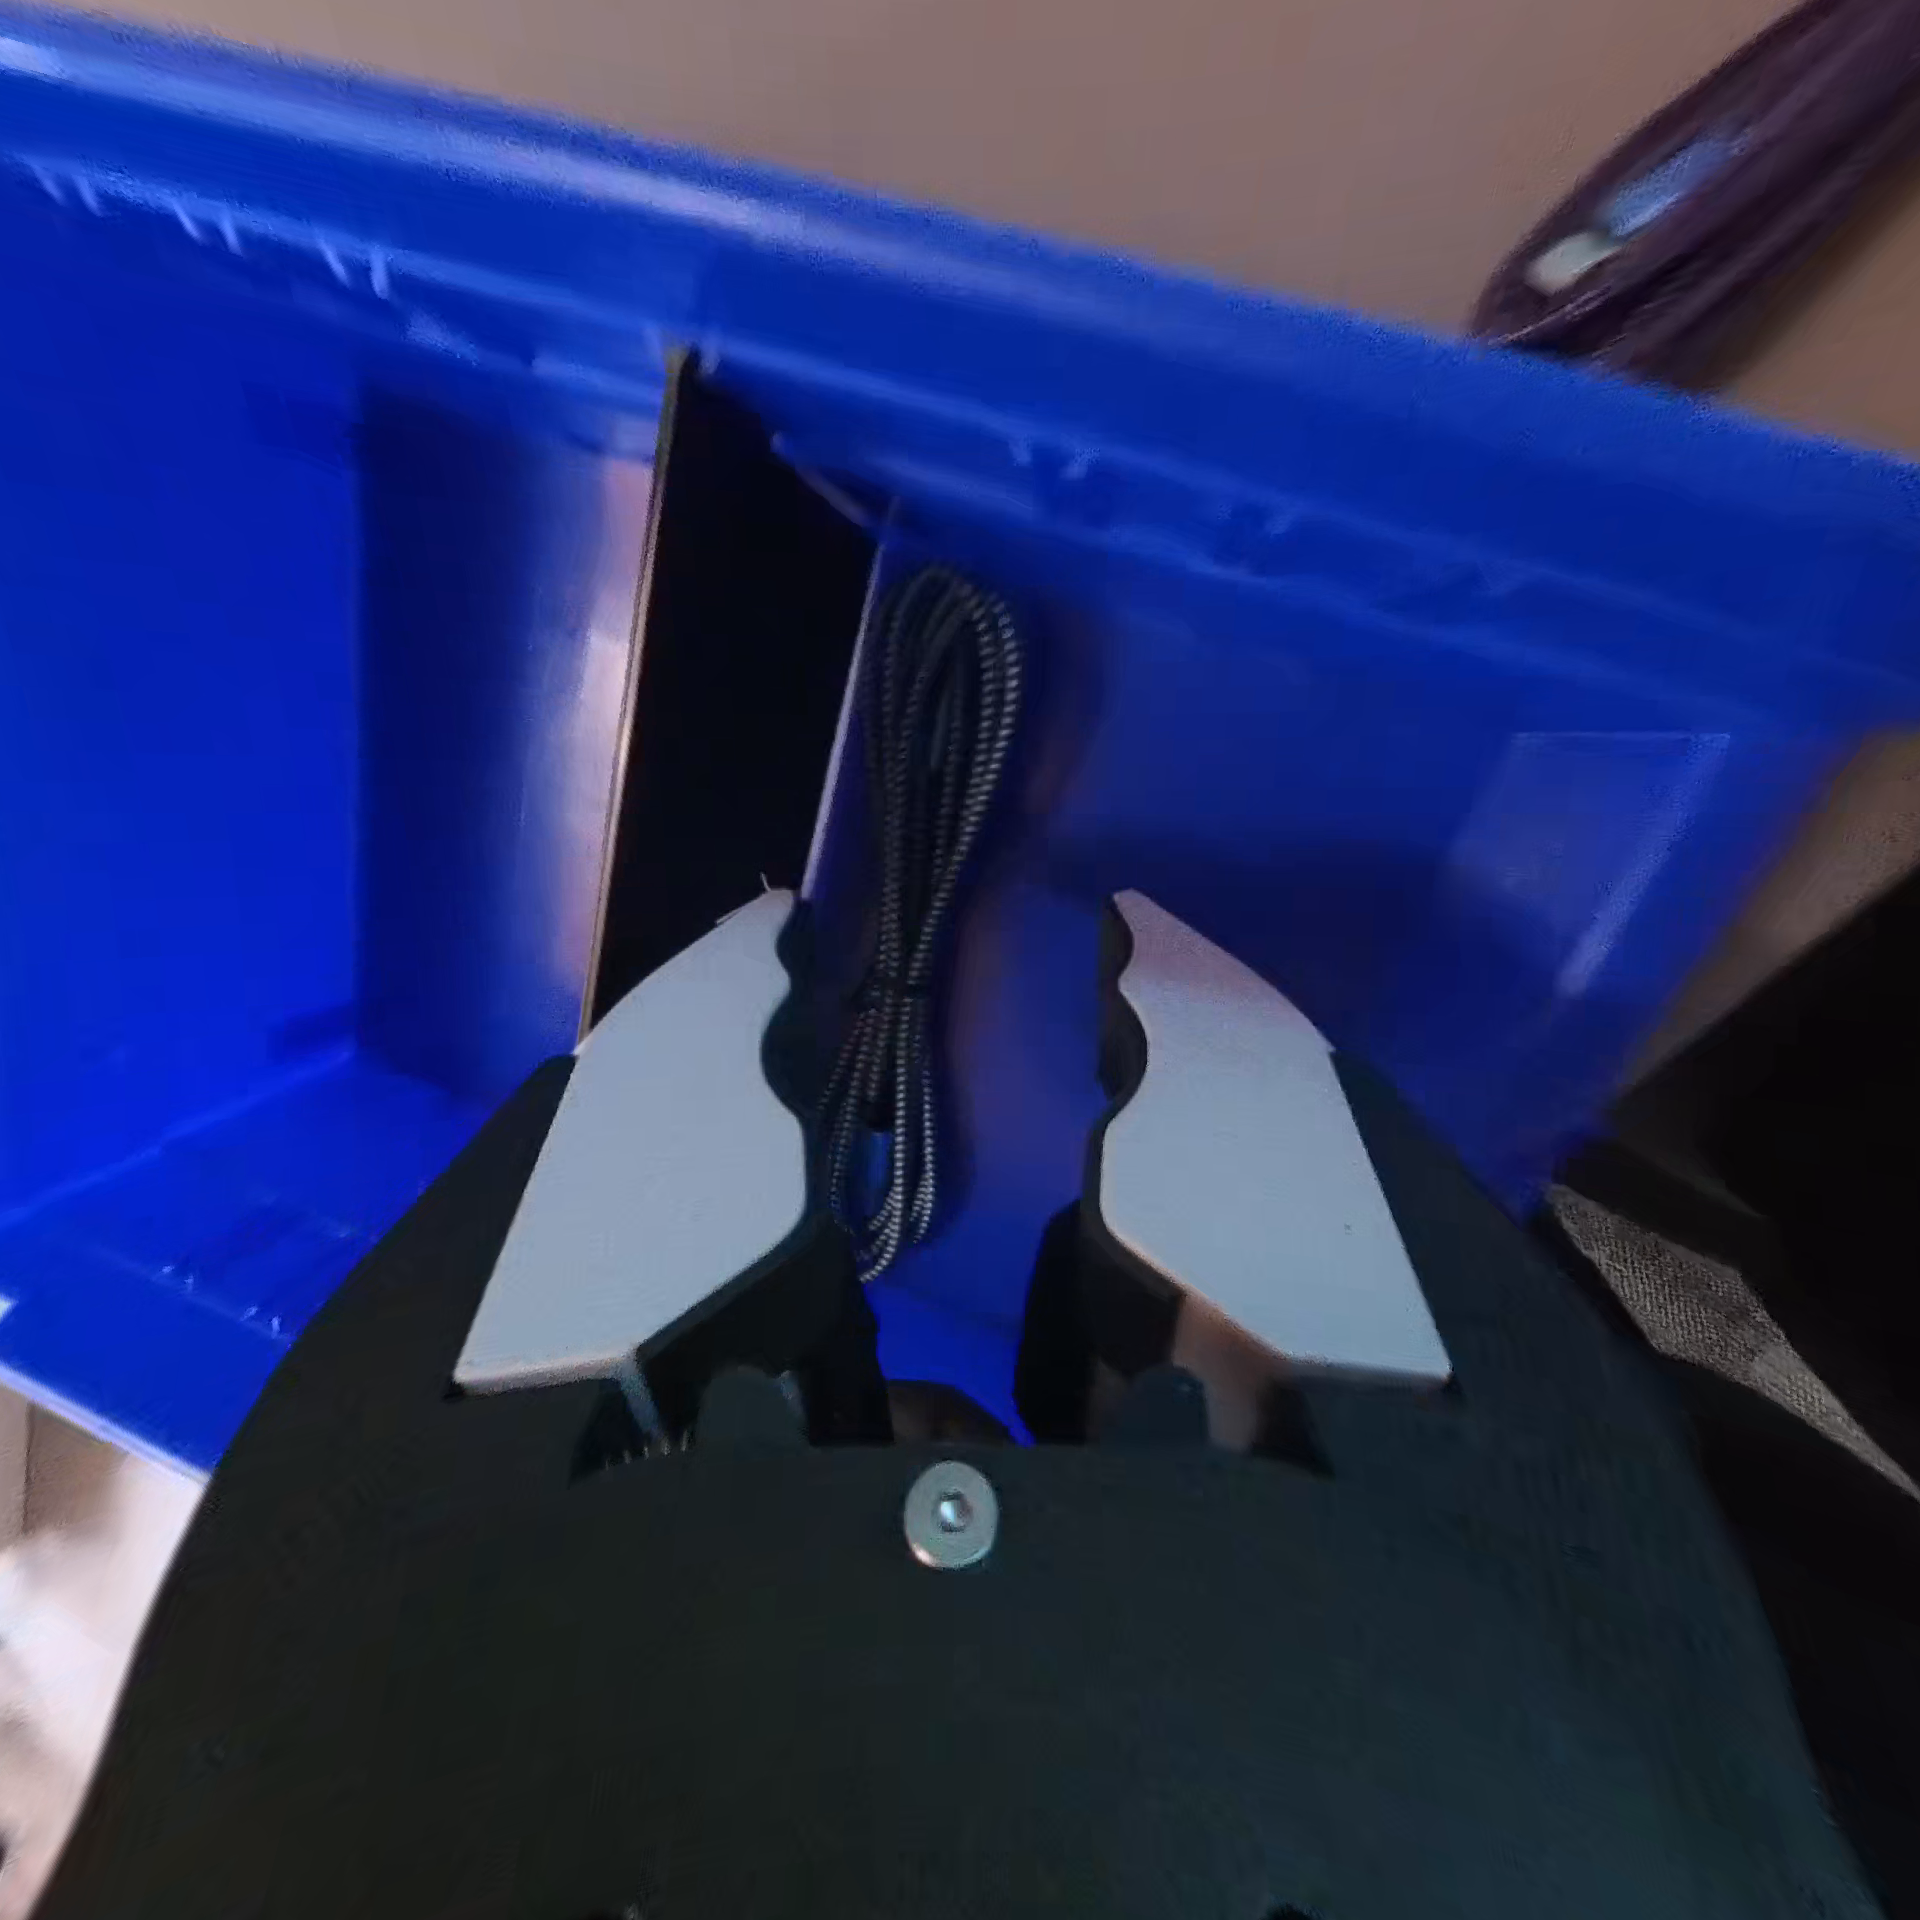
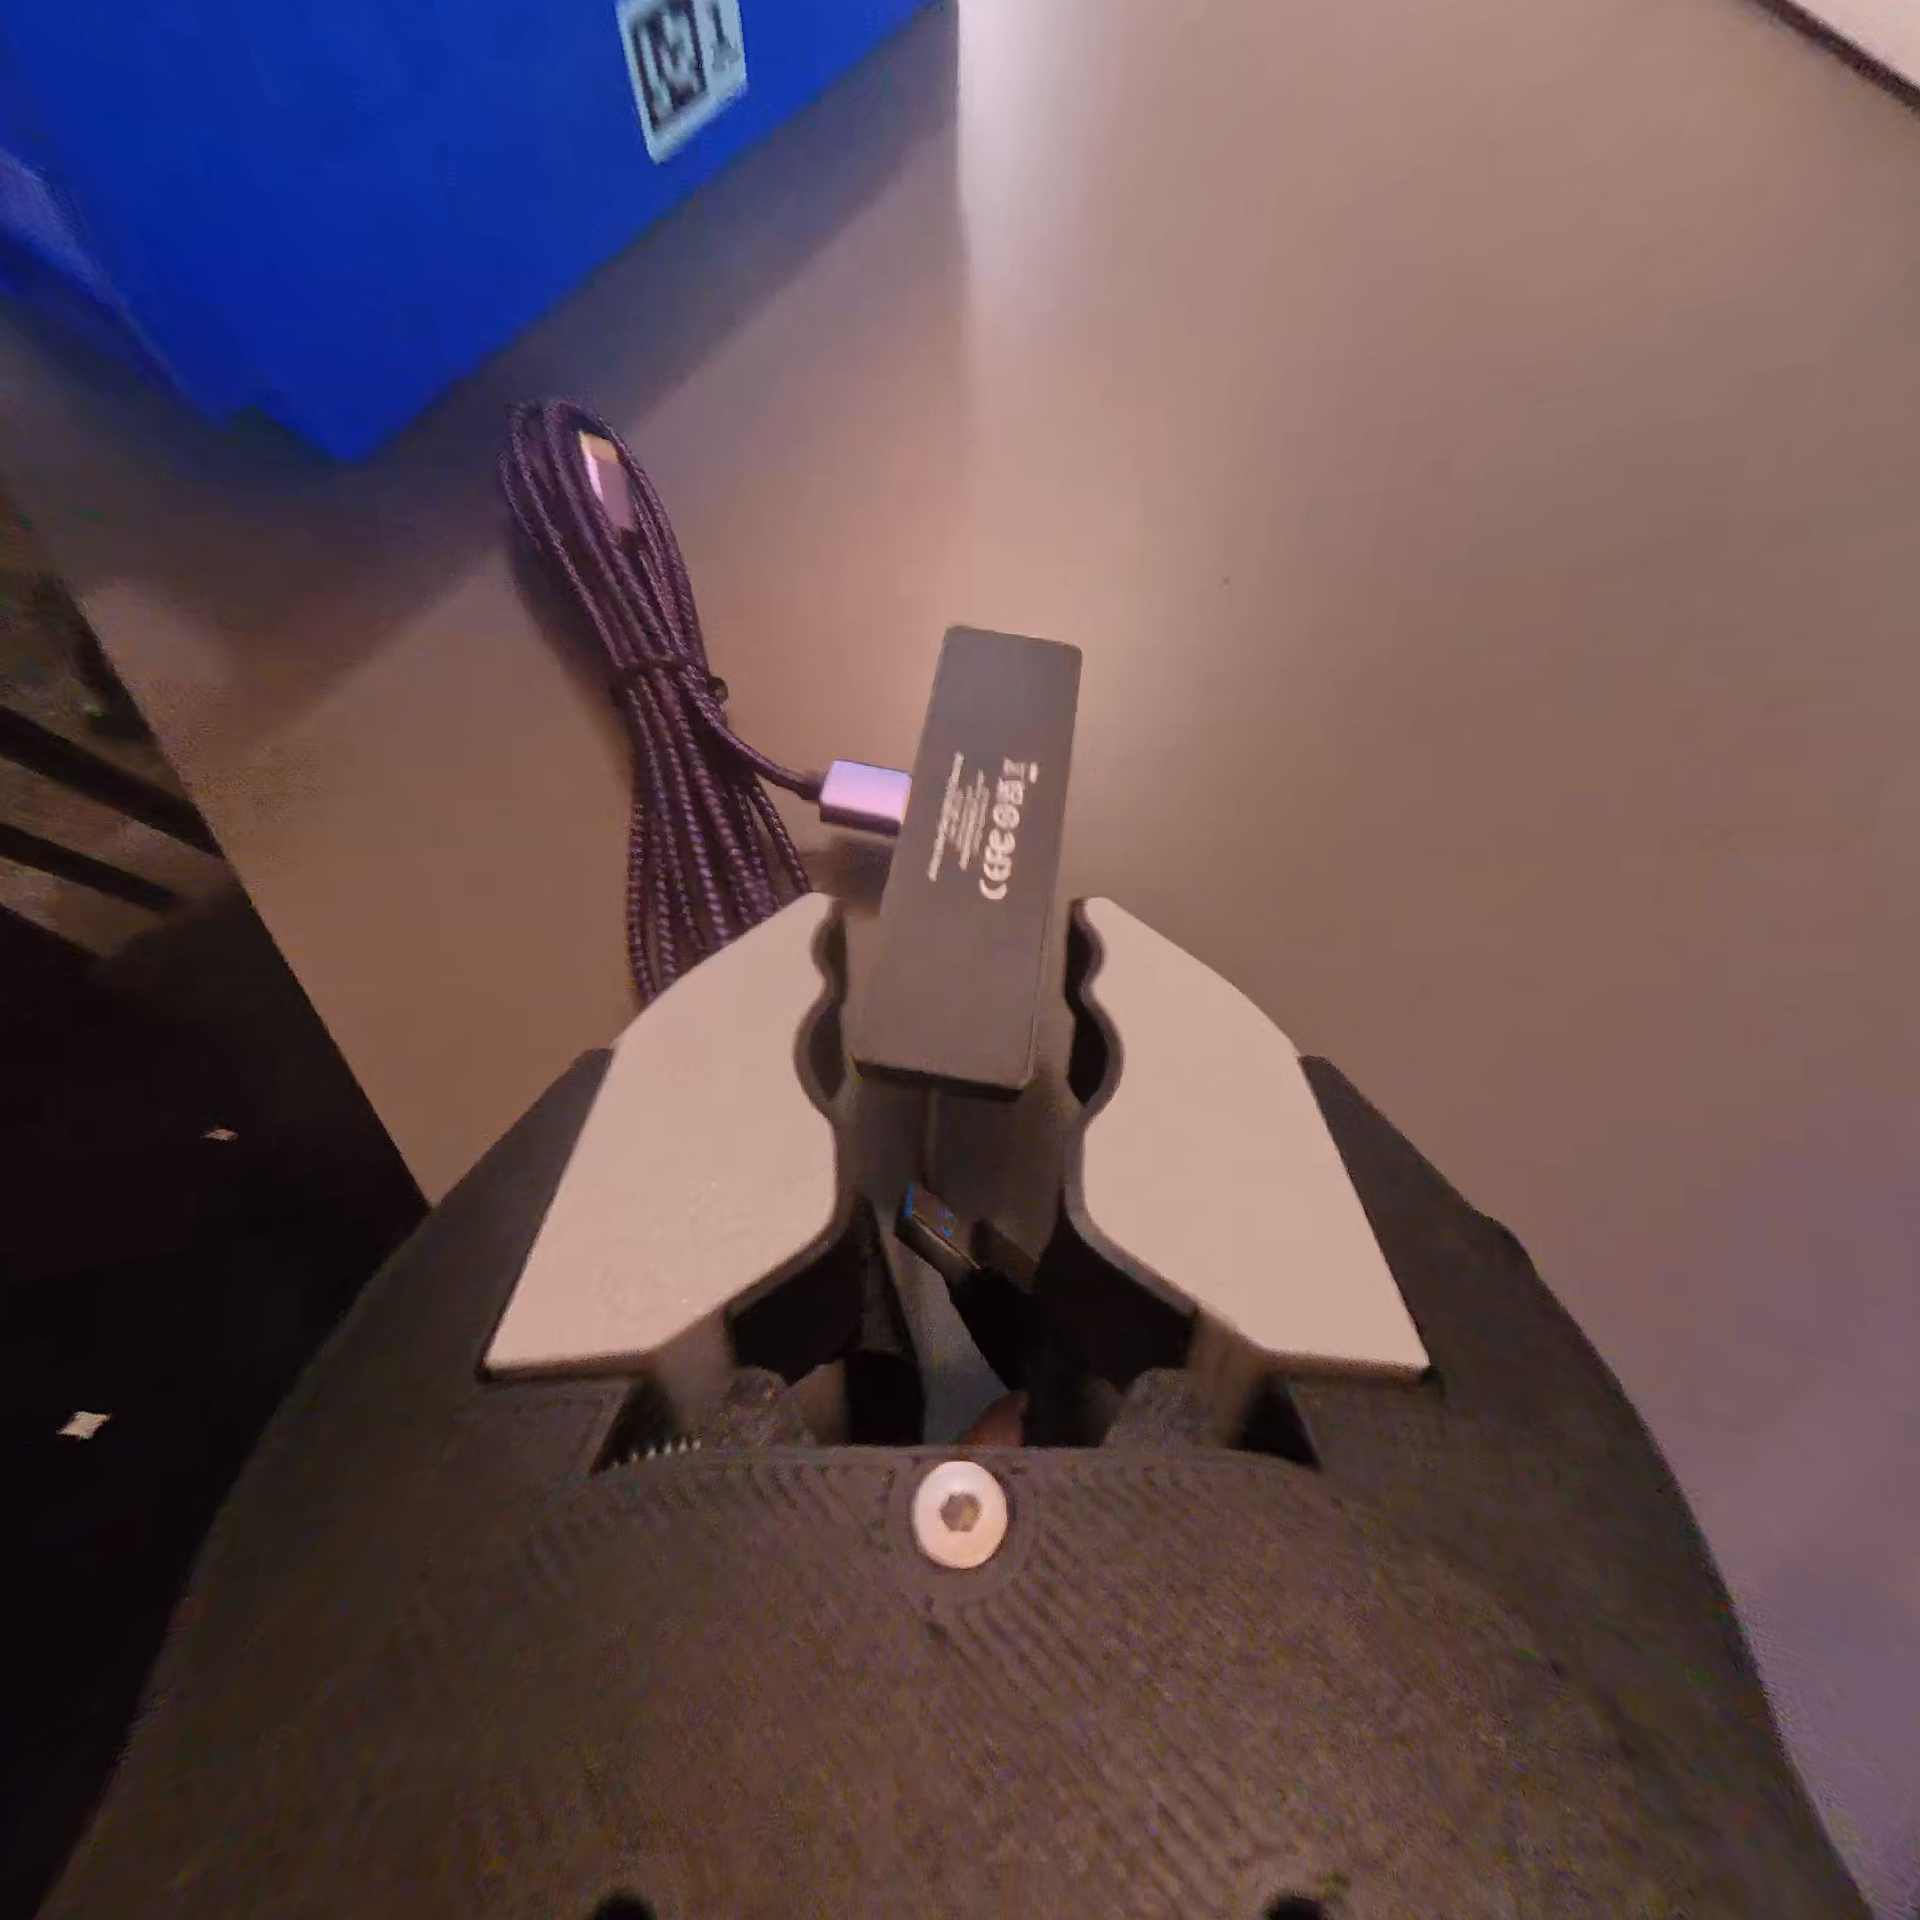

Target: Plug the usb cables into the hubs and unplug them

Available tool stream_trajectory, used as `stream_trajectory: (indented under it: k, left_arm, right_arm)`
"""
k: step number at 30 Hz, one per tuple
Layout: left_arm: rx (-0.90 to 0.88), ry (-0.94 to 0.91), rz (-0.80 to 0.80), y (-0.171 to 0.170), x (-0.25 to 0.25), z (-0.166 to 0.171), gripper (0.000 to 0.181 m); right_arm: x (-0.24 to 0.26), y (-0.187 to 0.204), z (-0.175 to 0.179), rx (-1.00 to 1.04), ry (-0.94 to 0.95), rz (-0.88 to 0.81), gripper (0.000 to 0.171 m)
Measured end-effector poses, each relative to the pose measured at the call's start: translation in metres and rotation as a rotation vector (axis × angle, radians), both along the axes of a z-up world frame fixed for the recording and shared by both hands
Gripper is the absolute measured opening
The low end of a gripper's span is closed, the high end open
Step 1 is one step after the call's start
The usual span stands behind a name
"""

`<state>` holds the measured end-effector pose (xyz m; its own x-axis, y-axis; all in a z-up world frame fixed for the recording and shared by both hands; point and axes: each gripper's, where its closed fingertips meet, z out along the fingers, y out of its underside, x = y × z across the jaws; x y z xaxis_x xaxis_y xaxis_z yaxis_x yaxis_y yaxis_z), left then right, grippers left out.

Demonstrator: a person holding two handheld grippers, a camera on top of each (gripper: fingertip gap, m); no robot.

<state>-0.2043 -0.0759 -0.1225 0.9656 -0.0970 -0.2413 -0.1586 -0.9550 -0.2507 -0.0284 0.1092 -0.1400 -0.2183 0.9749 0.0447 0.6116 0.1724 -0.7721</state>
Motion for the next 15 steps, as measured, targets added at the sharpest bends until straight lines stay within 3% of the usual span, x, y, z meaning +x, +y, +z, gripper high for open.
stream_trajectory:
  k: [5,9,12,15]
  left_arm:
    - [-0.072,-0.029,0.056,-0.002,-0.017,-0.033,0.047]
    - [-0.046,-0.058,0.056,0.002,-0.020,-0.038,0.017]
    - [-0.014,-0.098,0.056,-0.001,-0.010,-0.022,0.012]
    - [0.154,-0.106,0.014,0.009,0.006,0.020,0.011]
  right_arm:
    - [-0.002,-0.010,0.026,-0.197,0.114,0.047,0.066]
    - [-0.002,-0.011,0.040,-0.241,0.188,0.062,0.070]
    - [-0.001,-0.010,0.049,-0.233,0.242,0.063,0.067]
    - [-0.001,-0.010,0.058,-0.230,0.299,0.069,0.066]
